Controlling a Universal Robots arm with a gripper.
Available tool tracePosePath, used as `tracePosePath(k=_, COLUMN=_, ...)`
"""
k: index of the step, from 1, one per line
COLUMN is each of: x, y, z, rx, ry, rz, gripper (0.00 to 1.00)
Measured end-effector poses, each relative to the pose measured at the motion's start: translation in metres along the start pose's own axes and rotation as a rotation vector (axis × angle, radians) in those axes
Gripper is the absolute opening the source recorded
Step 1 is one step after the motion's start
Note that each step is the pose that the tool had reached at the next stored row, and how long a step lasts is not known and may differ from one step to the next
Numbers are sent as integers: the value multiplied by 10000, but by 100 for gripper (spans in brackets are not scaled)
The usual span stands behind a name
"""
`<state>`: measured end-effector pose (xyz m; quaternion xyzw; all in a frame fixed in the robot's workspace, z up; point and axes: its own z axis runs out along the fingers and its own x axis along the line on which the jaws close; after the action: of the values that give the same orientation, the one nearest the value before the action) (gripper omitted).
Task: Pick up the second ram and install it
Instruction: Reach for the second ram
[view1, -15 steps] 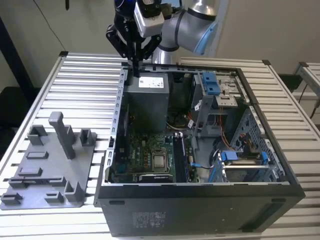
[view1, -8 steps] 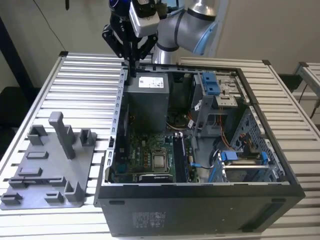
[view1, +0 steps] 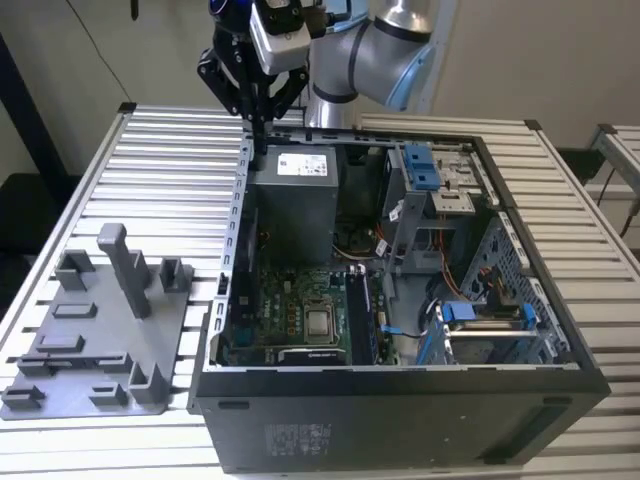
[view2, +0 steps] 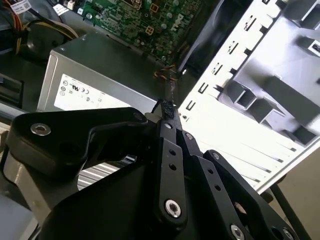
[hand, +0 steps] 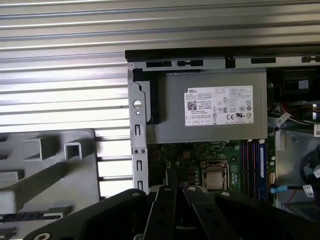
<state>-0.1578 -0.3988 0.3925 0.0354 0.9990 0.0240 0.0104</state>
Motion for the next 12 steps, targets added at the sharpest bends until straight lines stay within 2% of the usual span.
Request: tracePosePath(k=12, x=101, y=-7, z=-2, rx=0, ry=0, rz=1, gripper=11)
